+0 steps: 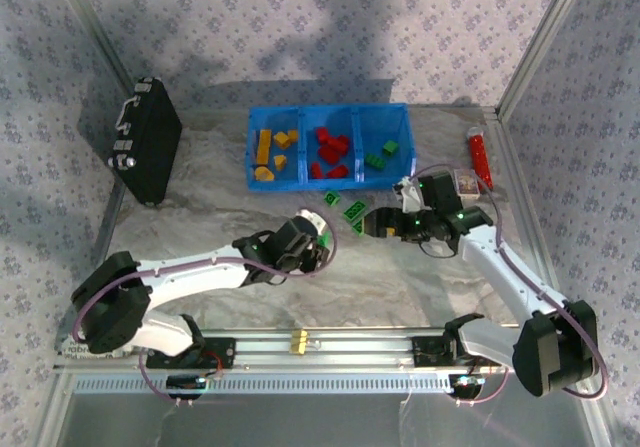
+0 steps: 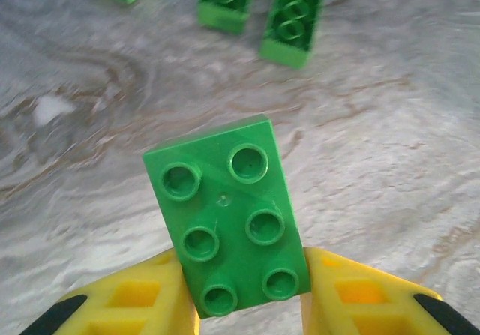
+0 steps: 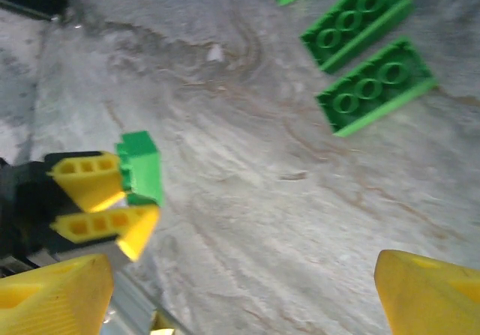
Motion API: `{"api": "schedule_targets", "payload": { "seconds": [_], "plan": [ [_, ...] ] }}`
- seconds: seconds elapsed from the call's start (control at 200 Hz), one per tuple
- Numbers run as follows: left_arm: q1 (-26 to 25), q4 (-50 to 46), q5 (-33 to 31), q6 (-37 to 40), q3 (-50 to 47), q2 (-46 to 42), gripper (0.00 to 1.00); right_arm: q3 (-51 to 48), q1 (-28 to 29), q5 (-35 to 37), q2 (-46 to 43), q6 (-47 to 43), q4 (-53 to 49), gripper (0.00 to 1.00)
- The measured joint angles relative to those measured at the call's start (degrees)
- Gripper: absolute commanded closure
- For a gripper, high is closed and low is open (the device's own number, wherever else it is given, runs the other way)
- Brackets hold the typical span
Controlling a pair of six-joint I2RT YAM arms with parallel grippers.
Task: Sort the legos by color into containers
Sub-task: Place the lego in the container.
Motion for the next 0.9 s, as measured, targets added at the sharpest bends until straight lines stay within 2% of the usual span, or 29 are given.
{"api": "schedule_targets", "payload": {
  "seconds": [0.23,0.34,0.7,0.9],
  "plan": [
    [-5.3,4.9,-4.2,6.0,-1.2,-1.0,0.64,2.3,6.1,-3.3,5.0,1.7,2.7,0.22],
    [-6.6,6.5,-5.8,7.8,-2.3,-2.6,0.64,2.3,6.9,-4.0,6.1,2.4,3.8,0.27],
    [-8.0,8.4,-8.3,9.6,-2.4,-3.3,0.63,3.4,11.5,-4.4,8.1,3.6,6.1,0.32],
    [-8.1,8.8,-8.6,9.8,-2.4,-3.4,0.63,3.5,12.1,-4.5,8.4,3.8,7.0,0.37]
  ]
}}
